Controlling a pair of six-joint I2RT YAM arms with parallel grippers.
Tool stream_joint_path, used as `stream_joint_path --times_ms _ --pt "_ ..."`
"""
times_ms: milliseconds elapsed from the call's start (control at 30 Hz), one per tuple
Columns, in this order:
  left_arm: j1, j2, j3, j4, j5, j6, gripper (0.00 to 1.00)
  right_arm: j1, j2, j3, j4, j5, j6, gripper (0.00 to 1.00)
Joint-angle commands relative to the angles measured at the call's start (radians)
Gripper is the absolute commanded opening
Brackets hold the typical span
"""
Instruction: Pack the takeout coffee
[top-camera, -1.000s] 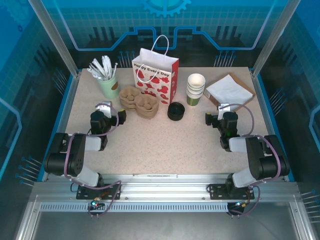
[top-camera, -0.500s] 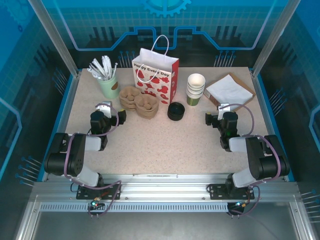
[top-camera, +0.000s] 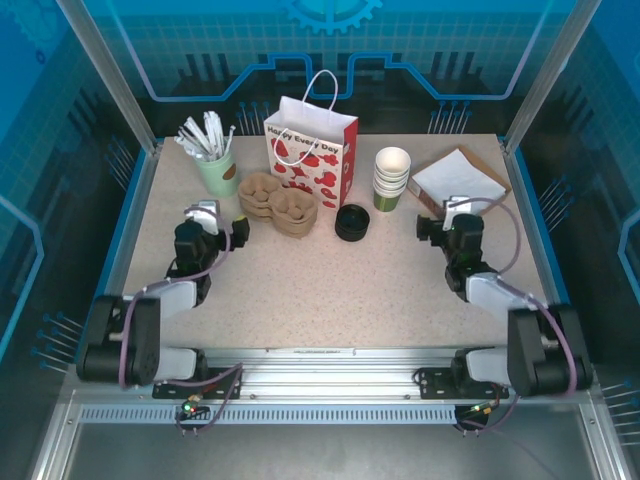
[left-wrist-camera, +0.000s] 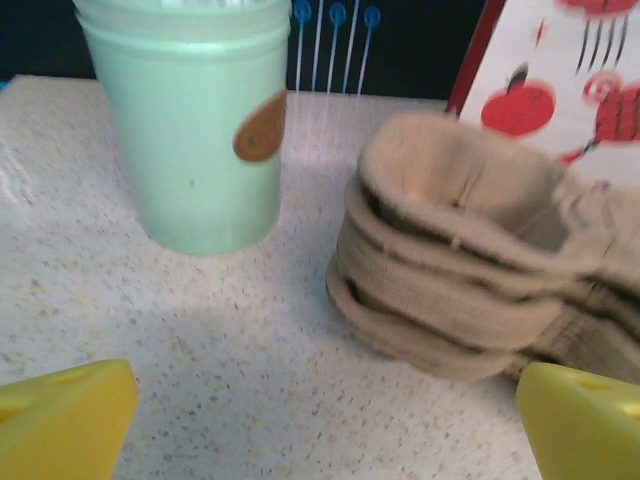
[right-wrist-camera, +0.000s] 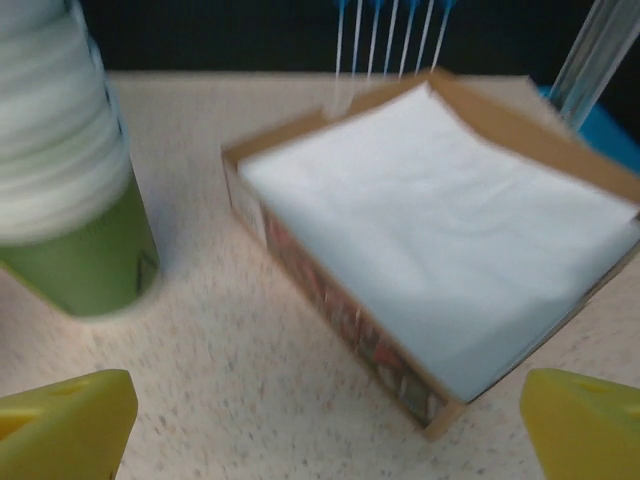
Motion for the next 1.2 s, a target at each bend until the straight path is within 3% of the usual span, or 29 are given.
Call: stream_joint_path --times_ms 0,133,200,300,400,633,933,1167 --pt "-0.002 -0.13 0.13 -0.316 -0.03 -0.201 0.99 -0.006 -0.167 0.101 -0.316 0.064 0.198 1.0" --pt "-0.01 -0.186 0.231 -0.431 0.229 -0.378 0.99 0.061 -0.236 0.239 -0.504 -0.041 0.241 0.99" --pt "-0.046 -0.197 0.252 -0.424 0.291 -0.439 0.99 0.145 -0.201 0.32 -0.559 0.022 0.234 0.99" --pt "-0.136 -0.205 0.323 -0.511 0.278 -0.417 0.99 0.182 -0.043 0.552 -0.737 0.01 0.242 0.96" --pt "-0.211 -0.2 0.397 -0.647 0.238 -0.35 0.99 0.183 0.152 0.789 -0.912 -0.034 0.23 0.86" --pt "-0.278 -0.216 0.439 -0.736 0.207 -0.309 0.99 0.157 0.44 1.124 -1.087 -0.054 0.22 0.68" --pt "-0.287 -0.253 0.425 -0.733 0.157 -0.279 0.98 0.143 0.644 1.289 -1.121 -0.008 0.21 0.44" --pt "-0.287 -0.263 0.413 -0.734 0.125 -0.257 0.99 0.144 0.696 1.319 -1.117 -0.014 0.197 0.29"
